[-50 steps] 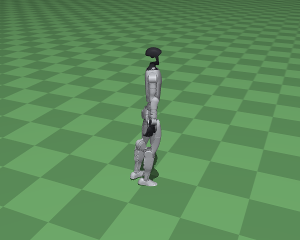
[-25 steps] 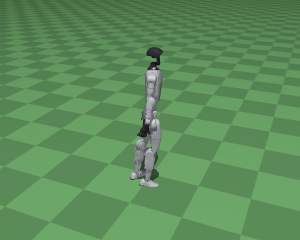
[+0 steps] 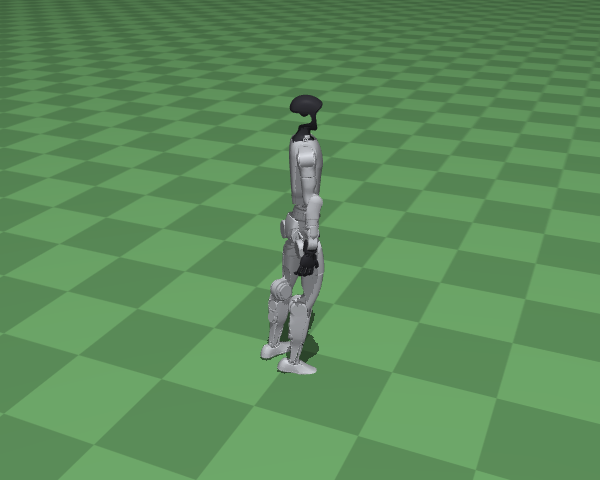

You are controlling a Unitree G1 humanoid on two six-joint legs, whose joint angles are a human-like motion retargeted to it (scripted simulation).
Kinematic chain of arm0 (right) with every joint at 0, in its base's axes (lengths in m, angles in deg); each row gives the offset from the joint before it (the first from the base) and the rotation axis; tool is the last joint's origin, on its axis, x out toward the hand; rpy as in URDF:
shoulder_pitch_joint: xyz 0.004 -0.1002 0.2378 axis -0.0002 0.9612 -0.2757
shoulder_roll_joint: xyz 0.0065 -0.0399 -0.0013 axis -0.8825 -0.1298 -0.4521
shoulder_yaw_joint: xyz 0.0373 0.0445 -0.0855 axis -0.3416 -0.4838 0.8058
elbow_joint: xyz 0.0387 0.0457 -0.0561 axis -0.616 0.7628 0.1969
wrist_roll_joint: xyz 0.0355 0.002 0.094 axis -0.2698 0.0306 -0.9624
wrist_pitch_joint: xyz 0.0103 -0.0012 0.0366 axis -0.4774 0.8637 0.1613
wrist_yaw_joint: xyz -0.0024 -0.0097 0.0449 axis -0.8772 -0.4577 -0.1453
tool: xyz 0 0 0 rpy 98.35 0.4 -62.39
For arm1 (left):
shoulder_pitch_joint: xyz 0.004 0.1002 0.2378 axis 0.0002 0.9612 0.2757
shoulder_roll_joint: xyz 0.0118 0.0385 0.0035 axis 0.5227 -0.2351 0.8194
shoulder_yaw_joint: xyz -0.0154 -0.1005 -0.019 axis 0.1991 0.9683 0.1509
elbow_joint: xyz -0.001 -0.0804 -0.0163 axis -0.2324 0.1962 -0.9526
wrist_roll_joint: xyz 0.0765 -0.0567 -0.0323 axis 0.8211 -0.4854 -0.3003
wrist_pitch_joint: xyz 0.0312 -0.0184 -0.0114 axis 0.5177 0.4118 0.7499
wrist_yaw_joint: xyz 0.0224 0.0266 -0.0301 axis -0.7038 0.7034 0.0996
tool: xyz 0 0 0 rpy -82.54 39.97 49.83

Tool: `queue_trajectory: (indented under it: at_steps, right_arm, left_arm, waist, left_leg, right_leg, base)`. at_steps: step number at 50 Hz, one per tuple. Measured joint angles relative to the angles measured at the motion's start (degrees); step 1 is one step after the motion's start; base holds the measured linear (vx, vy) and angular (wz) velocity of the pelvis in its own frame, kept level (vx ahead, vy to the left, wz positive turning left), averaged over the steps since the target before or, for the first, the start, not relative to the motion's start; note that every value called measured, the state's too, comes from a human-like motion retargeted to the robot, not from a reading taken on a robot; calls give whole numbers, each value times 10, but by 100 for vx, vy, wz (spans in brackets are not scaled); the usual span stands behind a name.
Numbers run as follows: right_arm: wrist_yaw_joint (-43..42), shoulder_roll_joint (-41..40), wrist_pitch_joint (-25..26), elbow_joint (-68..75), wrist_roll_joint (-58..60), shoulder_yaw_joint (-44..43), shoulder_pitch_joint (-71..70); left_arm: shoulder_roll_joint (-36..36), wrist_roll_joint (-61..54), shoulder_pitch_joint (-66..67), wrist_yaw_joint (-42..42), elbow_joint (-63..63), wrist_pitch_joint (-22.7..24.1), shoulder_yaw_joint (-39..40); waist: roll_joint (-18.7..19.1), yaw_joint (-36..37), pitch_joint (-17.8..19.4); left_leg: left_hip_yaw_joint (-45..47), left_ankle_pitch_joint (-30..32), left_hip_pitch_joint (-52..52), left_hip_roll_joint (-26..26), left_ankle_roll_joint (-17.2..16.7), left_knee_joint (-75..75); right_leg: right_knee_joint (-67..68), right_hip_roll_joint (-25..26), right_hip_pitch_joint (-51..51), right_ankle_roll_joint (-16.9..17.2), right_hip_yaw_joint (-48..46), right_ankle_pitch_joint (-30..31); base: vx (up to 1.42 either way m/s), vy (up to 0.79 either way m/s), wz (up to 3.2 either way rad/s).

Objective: In place motions

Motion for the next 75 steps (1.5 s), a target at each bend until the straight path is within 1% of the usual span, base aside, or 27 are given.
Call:
queue_trajectory:
  at_steps: [5, 11, 15, 18, 22, 25, 28, 32, 35, 39, 45, 50, 53, 55, 57, 58, 61, 63, 65, 68, 72, 75]
  right_arm:
    - [41, -31, -30, -88, -15, 27, -69]
    - [86, -63, -51, -180, -47, 40, -117]
    - [92, -71, -62, -220, -55, 54, -121]
    - [90, -68, -69, -227, -42, 64, -109]
    - [74, -56, -70, -198, -15, 65, -77]
    - [55, -44, -66, -141, -2, 51, -47]
    - [39, -25, -48, -65, 2, 32, -16]
    - [16, -1, -9, 11, 15, -6, 39]
    - [9, 15, 17, 13, 23, -30, 90]
    - [4, 31, 29, 13, 34, -61, 152]
    - [-9, 44, 49, 13, 24, -82, 192]
    - [-2, 37, 62, 13, 3, -64, 167]
    - [18, 29, 62, 13, 27, -30, 124]
    - [20, 21, 53, 13, 45, -6, 87]
    - [21, 10, 36, 10, 49, 22, 43]
    - [23, 4, 28, 4, 48, 31, 23]
    - [41, -19, 10, -48, 36, 45, -26]
    - [56, -36, -2, -93, 19, 46, -52]
    - [73, -56, -13, -141, -4, 56, -72]
    - [93, -71, -26, -208, -34, 68, -89]
    - [102, -76, -47, -266, -39, 82, -97]
    - [94, -69, -57, -282, -20, 88, -88]
  left_arm:
    - [2, 16, 78, 24, 76, -2, 34]
    - [11, 34, 171, 14, 130, -19, 76]
    - [15, 43, 202, 11, 145, -31, 98]
    - [14, 33, 198, 16, 147, -34, 110]
    - [13, -1, 156, 32, 146, -34, 104]
    - [14, -31, 94, 53, 149, -34, 76]
    - [12, -38, 21, 59, 148, -32, 34]
    - [11, -15, -75, 36, 116, -30, -22]
    - [7, -7, -125, 16, 72, -27, -48]
    - [-9, -6, -175, 3, -3, -9, -57]
    - [-26, -23, -192, -6, -90, 30, -64]
    - [-31, -4, -155, -3, -84, 36, -65]
    - [-32, 11, -112, 0, -45, 30, -58]
    - [-32, 21, -76, 12, -9, 29, -52]
    - [-29, 30, -37, 33, 34, 26, -32]
    - [-27, 33, -17, 45, 58, 24, -22]
    - [-21, 25, 48, 77, 121, 16, 17]
    - [-17, 11, 96, 83, 146, 9, 42]
    - [-14, -2, 150, 71, 149, -3, 72]
    - [-8, 7, 209, 46, 149, -21, 95]
    - [-1, 24, 240, 37, 149, -25, 108]
    - [3, 18, 226, 40, 149, -23, 116]
  waist:
    - [-1, 4, 1]
    - [-5, 3, 2]
    - [-9, 1, 4]
    - [-11, -2, 5]
    - [-15, -6, 3]
    - [-16, -6, 2]
    - [-15, -11, 2]
    - [-14, -12, 4]
    - [-15, -14, 5]
    - [-12, -17, 2]
    - [-1, -21, 1]
    - [6, -14, 0]
    - [8, -9, -2]
    - [14, -45, 2]
    - [9, -6, 0]
    - [8, -4, 1]
    - [6, -2, 3]
    - [8, -29, 1]
    - [6, 1, 4]
    - [8, -3, 0]
    - [5, -8, 0]
    - [-1, -11, 1]
  left_leg:
    - [3, -1, 6, -3, -1, -4]
    - [2, -1, 8, -4, -4, -5]
    - [2, -1, 8, -2, -5, -6]
    - [2, -1, 7, -2, -5, -6]
    - [-1, 0, 4, -1, -4, -6]
    - [-7, 2, 0, -2, -3, -6]
    - [-16, 3, -4, -2, 0, -4]
    - [-26, 5, -9, -4, 3, -1]
    - [-31, 6, -12, -5, 4, 1]
    - [-32, 8, -20, -7, 4, 3]
    - [-30, 8, -23, -6, 5, 3]
    - [-26, 7, -20, -7, 4, 1]
    - [-23, 6, -17, -7, 4, -1]
    - [-61, 10, -17, -11, 6, -1]
    - [-17, 3, -6, -8, 2, -5]
    - [-15, 2, -3, -7, 1, -6]
    - [-6, -1, 5, -6, -1, -8]
    - [-27, -5, 10, -8, -5, -9]
    - [16, 0, 6, 0, -6, -7]
    - [20, -3, 7, 2, -9, -10]
    - [21, -3, 6, 4, -10, -9]
    - [16, -2, 6, 3, -10, -8]
  right_leg:
    - [2, -2, -1, 1, 4, -1]
    - [5, -6, -2, 4, 5, -3]
    - [5, -5, -2, 4, 5, -4]
    - [5, -5, -3, 4, 5, -4]
    - [3, -4, -3, 3, 1, -5]
    - [1, -4, -2, 3, -5, -6]
    - [0, -4, 2, 3, -15, -7]
    - [-3, -6, 7, 4, -25, -9]
    - [-5, -7, 9, 4, -30, -10]
    - [-7, -9, 6, 4, -31, -11]
    - [-7, -9, 2, 4, -29, -10]
    - [-7, -8, 2, 4, -26, -10]
    - [-5, -8, 0, 3, -23, -10]
    - [-8, -16, 5, 5, -59, -7]
    - [-1, -9, 1, 5, -15, -11]
    - [0, -9, 0, 5, -12, -10]
    - [4, -9, -2, 6, -2, -10]
    - [6, -16, -2, 8, -22, -13]
    - [7, -4, -8, 5, 19, -8]
    - [7, -2, -14, 5, 23, -7]
    - [7, -1, -16, 5, 24, -7]
    - [7, -2, -14, 4, 19, -7]
  base:
    - [0, 0, 0]
    - [0, -4, 3]
    - [-1, -8, 1]
    - [0, -9, -1]
    - [1, -12, 8]
    - [5, -15, 16]
    - [7, -15, 27]
    - [6, -11, 22]
    - [4, -11, 13]
    - [1, -5, 3]
    - [0, 0, 0]
    - [0, 1, -2]
    - [1, 1, 13]
    - [5, 3, 73]
    - [4, 2, -100]
    - [3, 1, -68]
    - [2, 0, -16]
    - [1, 0, 38]
    - [0, 0, -102]
    - [0, 0, -31]
    - [-1, -1, 2]
    - [-5, -3, 14]
